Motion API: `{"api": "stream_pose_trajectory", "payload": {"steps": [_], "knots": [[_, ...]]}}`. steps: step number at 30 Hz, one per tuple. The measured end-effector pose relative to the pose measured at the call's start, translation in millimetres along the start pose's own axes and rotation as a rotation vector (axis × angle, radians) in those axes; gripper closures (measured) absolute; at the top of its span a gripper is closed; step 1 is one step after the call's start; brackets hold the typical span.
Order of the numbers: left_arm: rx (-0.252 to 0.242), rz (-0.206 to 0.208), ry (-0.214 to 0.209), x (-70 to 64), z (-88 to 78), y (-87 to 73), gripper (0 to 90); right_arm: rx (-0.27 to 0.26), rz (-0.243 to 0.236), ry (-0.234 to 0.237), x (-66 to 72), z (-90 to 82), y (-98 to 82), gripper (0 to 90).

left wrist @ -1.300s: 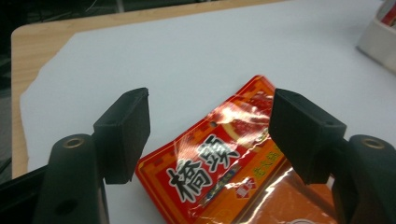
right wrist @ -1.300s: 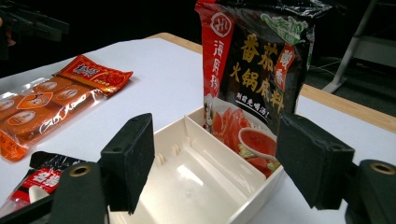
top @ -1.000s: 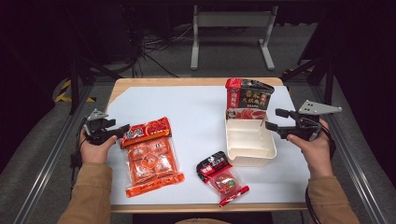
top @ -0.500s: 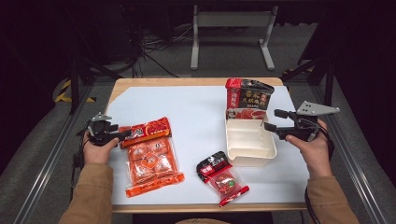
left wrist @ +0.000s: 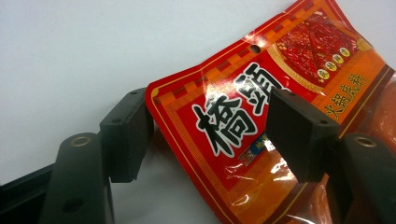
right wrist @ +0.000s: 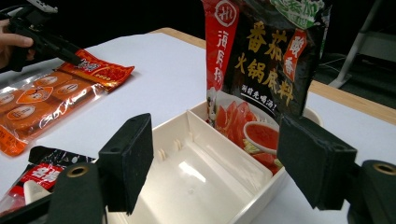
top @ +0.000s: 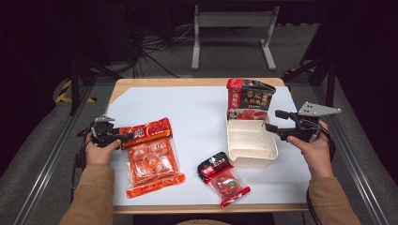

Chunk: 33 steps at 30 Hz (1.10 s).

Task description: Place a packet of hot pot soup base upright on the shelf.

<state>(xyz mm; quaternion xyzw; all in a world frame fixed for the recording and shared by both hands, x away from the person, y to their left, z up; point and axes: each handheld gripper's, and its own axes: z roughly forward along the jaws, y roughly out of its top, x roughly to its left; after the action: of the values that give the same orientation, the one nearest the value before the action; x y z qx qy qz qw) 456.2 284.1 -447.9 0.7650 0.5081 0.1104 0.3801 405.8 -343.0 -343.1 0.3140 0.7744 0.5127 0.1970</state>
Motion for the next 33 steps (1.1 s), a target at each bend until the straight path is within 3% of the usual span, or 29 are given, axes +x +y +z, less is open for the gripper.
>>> {"api": "stream_pose_trajectory", "payload": {"steps": [3, 11, 16, 22, 25, 30, 32, 33], "knots": [[-0.020, -0.010, -0.051, -1.6, -1.6, 1.2, 36.4, 0.004, 0.002, 0.004, 0.8, 1.9, -0.5, 28.0], [-0.013, 0.000, -0.081, -7.2, 2.7, 2.0, 41.5, 0.001, -0.006, 0.018, 3.7, 4.1, 1.0, 28.0], [0.007, -0.005, -0.080, -6.6, 5.9, 1.2, 44.2, 0.002, -0.012, 0.023, 4.9, 5.1, 1.4, 28.0], [0.013, -0.026, -0.056, -4.8, 5.8, -0.8, 56.0, 0.002, -0.015, 0.028, 5.3, 6.4, 1.2, 28.0], [0.017, -0.031, -0.048, -4.5, 3.2, -0.7, 67.0, 0.007, -0.016, 0.025, 5.5, 6.7, 1.2, 28.0], [0.028, -0.037, -0.047, -2.5, 4.5, -1.9, 71.9, 0.006, -0.013, 0.027, 5.3, 7.0, 0.8, 28.0], [0.019, -0.075, -0.067, 0.2, 5.2, -2.8, 75.5, 0.004, -0.013, 0.028, 5.4, 7.3, 0.9, 28.0], [0.019, -0.075, -0.067, 0.2, 5.2, -2.8, 77.6, 0.004, -0.013, 0.028, 5.4, 7.3, 0.9, 28.0]]}}
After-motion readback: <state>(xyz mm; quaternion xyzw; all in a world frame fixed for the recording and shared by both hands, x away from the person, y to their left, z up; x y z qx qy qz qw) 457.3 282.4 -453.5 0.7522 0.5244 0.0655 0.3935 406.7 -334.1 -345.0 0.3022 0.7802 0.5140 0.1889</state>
